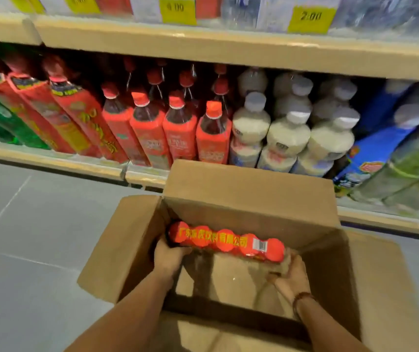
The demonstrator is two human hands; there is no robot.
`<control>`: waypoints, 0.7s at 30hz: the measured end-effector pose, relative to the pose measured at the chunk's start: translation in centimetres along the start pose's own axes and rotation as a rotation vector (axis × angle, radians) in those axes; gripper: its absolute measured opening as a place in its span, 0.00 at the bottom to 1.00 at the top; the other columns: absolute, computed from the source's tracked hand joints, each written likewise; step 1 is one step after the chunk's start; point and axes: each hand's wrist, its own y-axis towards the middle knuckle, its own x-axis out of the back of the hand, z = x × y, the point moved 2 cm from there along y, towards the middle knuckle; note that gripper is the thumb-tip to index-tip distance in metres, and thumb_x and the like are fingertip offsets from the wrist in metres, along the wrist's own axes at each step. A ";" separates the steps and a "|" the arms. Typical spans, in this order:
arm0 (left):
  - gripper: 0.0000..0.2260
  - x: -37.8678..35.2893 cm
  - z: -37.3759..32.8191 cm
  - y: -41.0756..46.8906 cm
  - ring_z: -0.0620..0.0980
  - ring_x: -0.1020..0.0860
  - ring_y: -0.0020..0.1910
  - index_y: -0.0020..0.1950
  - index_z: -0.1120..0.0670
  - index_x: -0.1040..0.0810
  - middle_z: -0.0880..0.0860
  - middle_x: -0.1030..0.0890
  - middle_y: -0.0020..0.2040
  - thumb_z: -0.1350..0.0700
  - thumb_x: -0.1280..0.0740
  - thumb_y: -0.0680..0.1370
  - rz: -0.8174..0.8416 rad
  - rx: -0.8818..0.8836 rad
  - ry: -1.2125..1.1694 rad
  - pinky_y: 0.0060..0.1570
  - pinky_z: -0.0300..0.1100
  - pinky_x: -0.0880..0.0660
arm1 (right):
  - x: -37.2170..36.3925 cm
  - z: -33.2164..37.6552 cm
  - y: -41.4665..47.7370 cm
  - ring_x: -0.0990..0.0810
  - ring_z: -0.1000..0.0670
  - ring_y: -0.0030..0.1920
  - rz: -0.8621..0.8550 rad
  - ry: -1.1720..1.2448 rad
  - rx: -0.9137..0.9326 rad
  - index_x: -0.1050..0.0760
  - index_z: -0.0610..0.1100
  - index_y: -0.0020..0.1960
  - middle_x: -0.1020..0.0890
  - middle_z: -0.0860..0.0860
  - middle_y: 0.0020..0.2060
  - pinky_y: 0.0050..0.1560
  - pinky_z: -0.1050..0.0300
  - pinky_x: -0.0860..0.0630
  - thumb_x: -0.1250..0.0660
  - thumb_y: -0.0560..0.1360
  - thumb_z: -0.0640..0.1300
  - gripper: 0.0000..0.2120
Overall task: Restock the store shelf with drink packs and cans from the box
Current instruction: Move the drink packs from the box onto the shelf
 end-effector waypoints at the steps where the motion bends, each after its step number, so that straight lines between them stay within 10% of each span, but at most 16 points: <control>1: 0.38 -0.5 0.4 0.8 0.59 0.19 0.52 0.64 0.59 0.26 0.60 0.18 0.55 0.60 0.24 0.54 -0.005 0.017 -0.036 0.55 0.54 0.22 | -0.3 -0.3 0.9 0.27 0.42 0.61 -0.006 0.019 0.007 0.34 0.37 0.66 0.27 0.42 0.60 0.62 0.51 0.29 0.23 0.58 0.33 0.39; 10: 0.39 -3.8 2.4 4.1 0.64 0.25 0.59 0.72 0.55 0.35 0.62 0.25 0.60 0.69 0.28 0.63 -0.271 0.072 0.123 0.56 0.51 0.24 | -2.4 -0.9 5.2 0.22 0.41 0.55 0.010 0.065 0.048 0.32 0.44 0.63 0.23 0.42 0.57 0.57 0.49 0.25 0.24 0.42 0.51 0.50; 21: 0.27 -3.9 3.7 5.2 0.61 0.24 0.61 0.68 0.58 0.33 0.61 0.22 0.60 0.66 0.30 0.71 -0.214 -0.043 0.326 0.59 0.50 0.28 | -1.2 -0.7 6.5 0.23 0.42 0.53 0.031 -0.191 0.104 0.31 0.44 0.51 0.23 0.43 0.53 0.52 0.54 0.27 0.17 0.53 0.39 0.32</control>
